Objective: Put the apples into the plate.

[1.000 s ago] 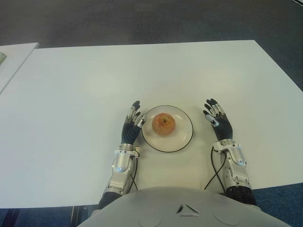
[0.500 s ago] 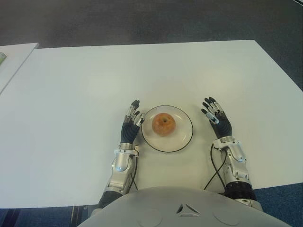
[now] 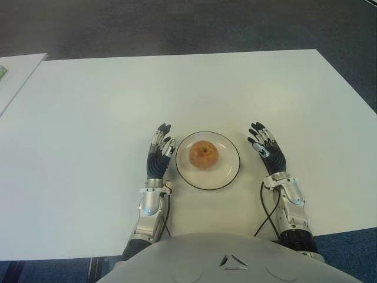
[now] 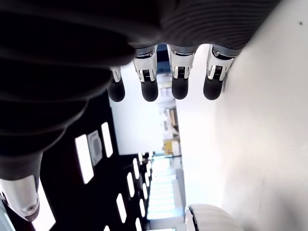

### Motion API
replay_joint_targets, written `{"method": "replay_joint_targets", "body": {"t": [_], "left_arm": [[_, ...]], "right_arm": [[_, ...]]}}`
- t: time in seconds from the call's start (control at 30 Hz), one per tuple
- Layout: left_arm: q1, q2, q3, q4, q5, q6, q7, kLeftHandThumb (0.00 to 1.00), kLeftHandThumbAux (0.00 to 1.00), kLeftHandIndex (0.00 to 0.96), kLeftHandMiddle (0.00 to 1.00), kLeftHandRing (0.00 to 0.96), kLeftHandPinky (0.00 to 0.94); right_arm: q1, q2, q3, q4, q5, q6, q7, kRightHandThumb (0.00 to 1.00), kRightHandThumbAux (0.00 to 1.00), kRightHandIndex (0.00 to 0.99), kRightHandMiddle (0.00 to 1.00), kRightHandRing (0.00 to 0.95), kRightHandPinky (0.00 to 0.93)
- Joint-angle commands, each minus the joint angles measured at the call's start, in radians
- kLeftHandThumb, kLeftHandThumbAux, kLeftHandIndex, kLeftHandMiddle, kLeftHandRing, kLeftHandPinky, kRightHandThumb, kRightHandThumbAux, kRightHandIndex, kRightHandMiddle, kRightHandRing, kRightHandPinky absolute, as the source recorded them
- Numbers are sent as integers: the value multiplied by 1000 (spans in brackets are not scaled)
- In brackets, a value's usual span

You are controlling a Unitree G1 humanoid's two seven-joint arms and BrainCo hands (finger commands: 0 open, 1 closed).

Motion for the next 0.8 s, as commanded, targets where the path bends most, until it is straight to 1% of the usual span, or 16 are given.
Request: {"method": "replay_joint_targets", "body": {"t": [0.03, 0.17, 0.3, 0.43, 0.53, 0.67, 0.77, 0.8], "left_arm": [[101, -101, -22, 52, 13, 16, 40, 79, 569, 152, 170, 146, 166], [126, -98, -41, 16, 28, 38, 59, 65, 565, 149, 171, 149, 164], [167, -96, -74, -55, 36, 81, 76, 60, 567, 142, 164, 143, 148], [192, -85, -92, -126, 58, 170, 95, 53, 580, 114, 133, 115, 100], [201, -76, -98, -176, 86, 271, 114, 40, 571, 86, 104, 90, 65], [181, -67, -85, -199, 87, 379, 124, 26, 553, 53, 67, 56, 27], [162, -62, -73, -183, 78, 415, 125, 19, 544, 30, 42, 32, 6], [153, -61, -66, -165, 72, 422, 124, 18, 543, 28, 40, 30, 5]], "right_arm": [[46, 4, 14, -14, -9, 51, -7, 174, 597, 7, 4, 0, 0], [56, 1, 25, -44, -17, 69, -14, 188, 585, 1, 0, 0, 0], [61, 0, 44, -62, -37, 81, -27, 200, 569, 0, 0, 0, 0], [60, -1, 66, -69, -64, 84, -36, 206, 555, 0, 0, 0, 0], [59, -2, 81, -69, -84, 78, -42, 207, 547, 0, 0, 0, 0], [62, 1, 105, -61, -131, 62, -69, 195, 534, 0, 0, 0, 0], [62, 1, 119, -55, -163, 66, -91, 180, 524, 0, 0, 0, 0], [57, 2, 124, -46, -179, 80, -106, 178, 523, 0, 0, 0, 0]]}}
